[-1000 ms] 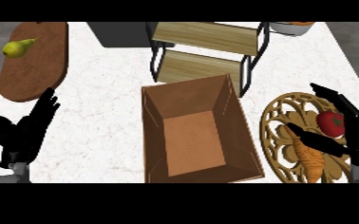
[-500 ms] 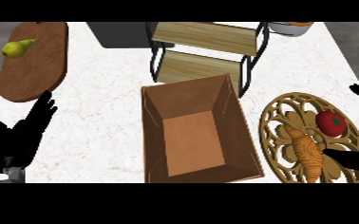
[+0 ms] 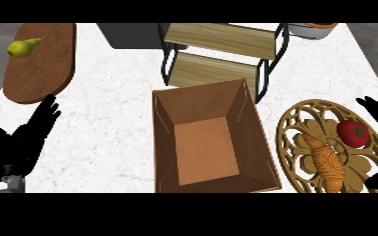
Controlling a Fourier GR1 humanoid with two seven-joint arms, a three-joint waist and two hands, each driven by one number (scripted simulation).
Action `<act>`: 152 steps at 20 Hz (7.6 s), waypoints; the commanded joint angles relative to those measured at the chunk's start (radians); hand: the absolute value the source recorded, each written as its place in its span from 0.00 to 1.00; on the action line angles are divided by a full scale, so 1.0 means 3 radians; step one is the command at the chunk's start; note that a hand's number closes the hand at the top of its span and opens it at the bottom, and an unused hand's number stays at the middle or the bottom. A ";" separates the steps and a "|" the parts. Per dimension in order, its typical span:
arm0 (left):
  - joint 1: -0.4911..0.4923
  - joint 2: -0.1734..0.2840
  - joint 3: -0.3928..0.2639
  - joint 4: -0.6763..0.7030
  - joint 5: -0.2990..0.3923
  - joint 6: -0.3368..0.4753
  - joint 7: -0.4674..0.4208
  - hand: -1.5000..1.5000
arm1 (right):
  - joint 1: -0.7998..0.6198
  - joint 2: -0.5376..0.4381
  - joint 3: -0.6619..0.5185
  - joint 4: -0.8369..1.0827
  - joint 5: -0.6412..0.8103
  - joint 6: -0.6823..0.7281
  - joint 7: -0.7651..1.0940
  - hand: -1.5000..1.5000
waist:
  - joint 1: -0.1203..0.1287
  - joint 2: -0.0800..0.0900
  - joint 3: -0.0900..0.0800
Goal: Pick the tomato from the placemat and place it in the tiered shelf
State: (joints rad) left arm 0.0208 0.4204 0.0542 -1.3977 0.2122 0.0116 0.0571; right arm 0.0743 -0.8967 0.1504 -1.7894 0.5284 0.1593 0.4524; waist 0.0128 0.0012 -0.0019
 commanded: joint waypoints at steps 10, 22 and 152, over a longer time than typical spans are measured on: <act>0.0073 -0.0118 0.0127 -0.0097 -0.0130 -0.0106 0.0083 0.50 | -0.0663 0.0359 0.0066 0.0880 0.0671 0.0590 -0.0237 0.00 | -0.0009 -0.0001 0.0007; 0.0050 -0.0410 0.0179 0.0001 -0.0405 -0.0061 -0.0022 0.50 | -0.0818 0.0699 -0.0285 0.1706 0.1218 0.0271 -0.0901 0.00 | -0.0033 -0.0004 0.0006; 0.0059 -0.0488 0.0629 -0.0093 -0.0599 -0.0463 0.0089 0.50 | -0.4022 0.2563 -0.1442 0.1048 0.0621 -0.0410 0.1366 0.00 | -0.0071 -0.0032 0.0008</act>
State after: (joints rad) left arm 0.0136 0.2602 0.2281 -1.4157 0.0282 -0.1177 0.0911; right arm -1.1326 -0.1052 -0.2330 -1.3464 0.7936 -0.0069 0.8175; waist -0.0023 -0.0035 0.0003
